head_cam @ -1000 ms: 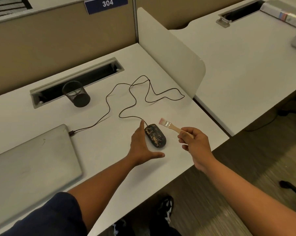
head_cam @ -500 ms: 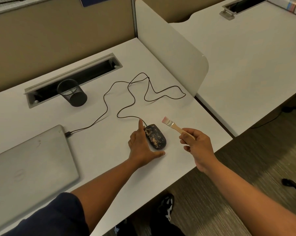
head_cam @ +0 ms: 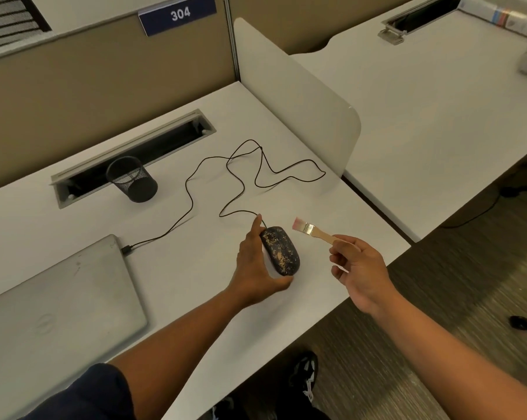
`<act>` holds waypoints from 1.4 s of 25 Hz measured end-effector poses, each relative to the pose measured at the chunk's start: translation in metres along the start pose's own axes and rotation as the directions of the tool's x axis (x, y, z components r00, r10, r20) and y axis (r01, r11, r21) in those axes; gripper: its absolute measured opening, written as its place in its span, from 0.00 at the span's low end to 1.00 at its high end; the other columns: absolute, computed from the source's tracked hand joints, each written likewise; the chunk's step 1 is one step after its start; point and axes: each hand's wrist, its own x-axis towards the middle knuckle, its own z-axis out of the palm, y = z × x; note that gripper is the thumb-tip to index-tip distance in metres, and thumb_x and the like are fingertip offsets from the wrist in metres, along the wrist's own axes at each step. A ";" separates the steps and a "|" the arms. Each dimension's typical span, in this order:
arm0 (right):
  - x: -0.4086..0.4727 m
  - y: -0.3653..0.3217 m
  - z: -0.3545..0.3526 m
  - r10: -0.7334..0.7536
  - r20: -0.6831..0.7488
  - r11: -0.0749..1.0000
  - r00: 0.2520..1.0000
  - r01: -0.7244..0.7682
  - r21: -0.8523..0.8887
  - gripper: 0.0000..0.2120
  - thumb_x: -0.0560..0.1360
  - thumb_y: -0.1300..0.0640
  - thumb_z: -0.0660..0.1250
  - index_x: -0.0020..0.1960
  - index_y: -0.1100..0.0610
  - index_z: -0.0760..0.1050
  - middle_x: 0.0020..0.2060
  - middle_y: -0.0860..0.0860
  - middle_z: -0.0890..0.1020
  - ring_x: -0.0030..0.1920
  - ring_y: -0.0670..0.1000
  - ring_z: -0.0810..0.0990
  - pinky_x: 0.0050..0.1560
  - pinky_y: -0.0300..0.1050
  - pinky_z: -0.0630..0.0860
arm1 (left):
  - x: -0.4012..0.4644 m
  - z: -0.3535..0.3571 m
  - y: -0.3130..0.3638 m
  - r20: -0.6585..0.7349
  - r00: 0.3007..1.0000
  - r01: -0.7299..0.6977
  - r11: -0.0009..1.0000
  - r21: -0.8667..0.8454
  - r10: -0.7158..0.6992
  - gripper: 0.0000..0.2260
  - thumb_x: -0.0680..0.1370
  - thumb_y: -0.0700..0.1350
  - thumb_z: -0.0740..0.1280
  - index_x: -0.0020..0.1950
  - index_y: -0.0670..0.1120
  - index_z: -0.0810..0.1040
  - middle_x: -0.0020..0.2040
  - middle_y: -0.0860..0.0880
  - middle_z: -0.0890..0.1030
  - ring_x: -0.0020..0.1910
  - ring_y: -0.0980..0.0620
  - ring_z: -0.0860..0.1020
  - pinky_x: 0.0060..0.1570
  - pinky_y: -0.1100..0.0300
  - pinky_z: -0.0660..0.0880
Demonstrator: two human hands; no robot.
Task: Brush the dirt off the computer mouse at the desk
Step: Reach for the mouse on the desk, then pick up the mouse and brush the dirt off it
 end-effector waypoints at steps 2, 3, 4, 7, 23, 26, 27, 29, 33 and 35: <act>-0.014 0.002 -0.004 0.040 -0.010 0.988 0.999 -0.038 0.149 0.03 0.79 0.60 0.71 0.52 0.55 0.82 0.42 0.54 0.80 0.45 0.52 0.77 0.45 0.47 0.76 | -0.010 -0.005 0.007 0.050 0.997 -0.063 0.998 0.013 0.062 0.65 0.65 0.54 0.85 0.84 0.62 0.37 0.81 0.54 0.60 0.79 0.53 0.62 0.77 0.50 0.67; -0.022 0.004 -0.005 0.053 -0.020 0.975 0.998 -0.048 0.217 0.02 0.78 0.59 0.72 0.50 0.55 0.82 0.41 0.53 0.80 0.44 0.52 0.77 0.45 0.47 0.75 | -0.015 -0.007 0.011 0.076 0.992 -0.099 0.995 0.020 0.098 0.65 0.66 0.54 0.85 0.82 0.65 0.36 0.80 0.54 0.60 0.78 0.54 0.62 0.76 0.53 0.67; -0.030 0.007 -0.006 0.064 -0.033 0.960 0.997 -0.053 0.277 0.01 0.78 0.59 0.72 0.50 0.54 0.81 0.40 0.52 0.80 0.43 0.51 0.77 0.44 0.47 0.75 | -0.021 -0.010 0.015 0.099 0.986 -0.135 0.991 0.025 0.132 0.65 0.66 0.54 0.85 0.80 0.68 0.34 0.80 0.55 0.61 0.78 0.55 0.63 0.75 0.56 0.66; -0.059 0.022 -0.004 0.079 -0.087 0.921 0.993 -0.040 0.387 0.03 0.78 0.58 0.72 0.50 0.55 0.78 0.38 0.52 0.80 0.41 0.50 0.77 0.43 0.46 0.74 | -0.040 -0.023 0.021 0.178 0.956 -0.245 0.968 0.049 0.233 0.65 0.67 0.54 0.85 0.76 0.73 0.30 0.79 0.56 0.62 0.75 0.59 0.63 0.73 0.62 0.64; -0.183 0.094 -0.018 0.166 -0.186 0.843 0.968 -0.041 0.536 0.12 0.83 0.49 0.64 0.47 0.56 0.79 0.54 0.54 0.89 0.47 0.52 0.84 0.52 0.52 0.74 | -0.132 -0.032 0.044 0.512 0.760 -0.503 0.862 0.069 0.402 0.66 0.68 0.52 0.85 0.81 0.67 0.33 0.79 0.58 0.63 0.75 0.61 0.66 0.75 0.59 0.69; -0.189 0.090 -0.040 0.165 -0.132 0.864 0.977 -0.078 0.497 0.15 0.84 0.49 0.62 0.57 0.60 0.79 0.54 0.55 0.88 0.47 0.52 0.84 0.52 0.51 0.76 | -0.141 -0.016 0.060 0.516 0.769 -0.476 0.877 0.065 0.379 0.66 0.68 0.51 0.85 0.82 0.66 0.33 0.80 0.59 0.61 0.78 0.56 0.67 0.76 0.52 0.71; -0.190 0.089 -0.048 0.165 -0.115 0.875 0.980 -0.091 0.476 0.17 0.84 0.49 0.62 0.62 0.61 0.78 0.54 0.56 0.88 0.48 0.52 0.84 0.51 0.52 0.76 | -0.144 -0.010 0.065 0.511 0.773 -0.472 0.879 0.068 0.376 0.65 0.68 0.51 0.85 0.82 0.66 0.34 0.80 0.60 0.61 0.78 0.55 0.67 0.76 0.51 0.71; -0.192 0.088 -0.059 0.171 -0.094 0.895 0.981 -0.115 0.431 0.22 0.84 0.49 0.62 0.70 0.64 0.74 0.54 0.56 0.88 0.50 0.53 0.85 0.50 0.52 0.76 | -0.150 0.001 0.073 0.500 0.781 -0.474 0.877 0.085 0.373 0.64 0.68 0.52 0.85 0.83 0.63 0.36 0.80 0.59 0.61 0.78 0.55 0.67 0.77 0.51 0.70; -0.196 0.086 -0.077 0.153 -0.082 0.914 0.985 -0.109 0.390 0.21 0.84 0.49 0.63 0.69 0.62 0.74 0.53 0.56 0.89 0.50 0.54 0.85 0.50 0.52 0.76 | -0.158 0.017 0.086 0.484 0.797 -0.471 0.874 0.121 0.362 0.59 0.69 0.51 0.84 0.80 0.68 0.40 0.83 0.56 0.59 0.80 0.53 0.66 0.76 0.55 0.67; -0.198 0.082 -0.085 0.131 -0.077 0.921 0.988 -0.093 0.379 0.13 0.84 0.49 0.63 0.62 0.58 0.75 0.53 0.56 0.89 0.51 0.55 0.84 0.51 0.52 0.75 | -0.159 0.022 0.089 0.475 0.804 -0.462 0.878 0.121 0.358 0.59 0.69 0.52 0.85 0.78 0.70 0.40 0.83 0.56 0.59 0.80 0.55 0.66 0.75 0.58 0.67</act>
